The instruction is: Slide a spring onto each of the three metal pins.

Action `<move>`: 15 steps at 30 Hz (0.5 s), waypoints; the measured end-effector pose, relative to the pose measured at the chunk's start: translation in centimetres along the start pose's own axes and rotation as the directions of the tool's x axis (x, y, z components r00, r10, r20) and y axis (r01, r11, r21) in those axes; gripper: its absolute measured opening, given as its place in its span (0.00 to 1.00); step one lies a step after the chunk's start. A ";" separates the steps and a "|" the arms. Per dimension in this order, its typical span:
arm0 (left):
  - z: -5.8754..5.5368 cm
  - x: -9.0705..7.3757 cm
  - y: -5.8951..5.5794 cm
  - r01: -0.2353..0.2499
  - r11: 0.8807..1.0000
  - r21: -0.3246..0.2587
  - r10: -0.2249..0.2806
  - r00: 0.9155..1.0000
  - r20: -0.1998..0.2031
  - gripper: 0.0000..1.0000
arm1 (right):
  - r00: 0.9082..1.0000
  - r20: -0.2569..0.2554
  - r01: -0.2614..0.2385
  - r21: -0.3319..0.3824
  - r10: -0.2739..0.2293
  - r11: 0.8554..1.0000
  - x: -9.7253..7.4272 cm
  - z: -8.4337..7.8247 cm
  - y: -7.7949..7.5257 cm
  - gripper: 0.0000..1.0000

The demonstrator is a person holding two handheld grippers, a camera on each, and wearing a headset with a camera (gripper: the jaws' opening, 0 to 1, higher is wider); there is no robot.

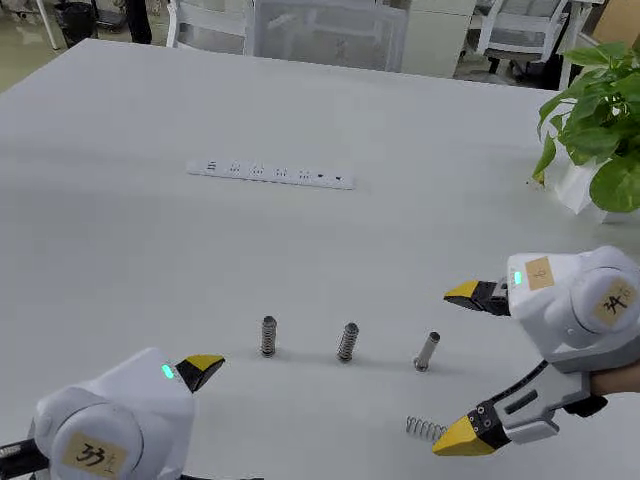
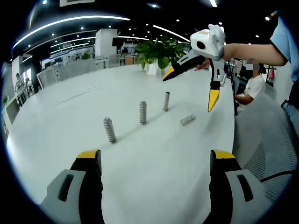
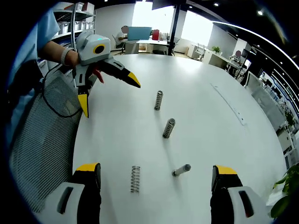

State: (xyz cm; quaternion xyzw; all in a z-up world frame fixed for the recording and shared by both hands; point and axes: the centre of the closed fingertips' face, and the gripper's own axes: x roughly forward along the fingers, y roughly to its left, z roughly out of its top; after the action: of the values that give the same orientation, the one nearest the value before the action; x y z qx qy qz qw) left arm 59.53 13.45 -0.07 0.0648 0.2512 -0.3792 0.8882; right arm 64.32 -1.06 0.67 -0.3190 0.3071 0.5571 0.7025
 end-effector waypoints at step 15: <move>-0.4 0.2 -0.2 0.018 1.000 0.014 -0.018 1.000 -0.022 0.96 | 0.998 0.001 0.069 0.126 -0.070 0.990 -2.8 -4.2 1.2 0.99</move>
State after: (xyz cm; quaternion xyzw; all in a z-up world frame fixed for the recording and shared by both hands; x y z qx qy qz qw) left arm 59.36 13.28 -0.54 0.0729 0.2588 -0.3882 0.8815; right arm 62.32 -5.82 0.14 -0.2832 0.3282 0.5127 0.7411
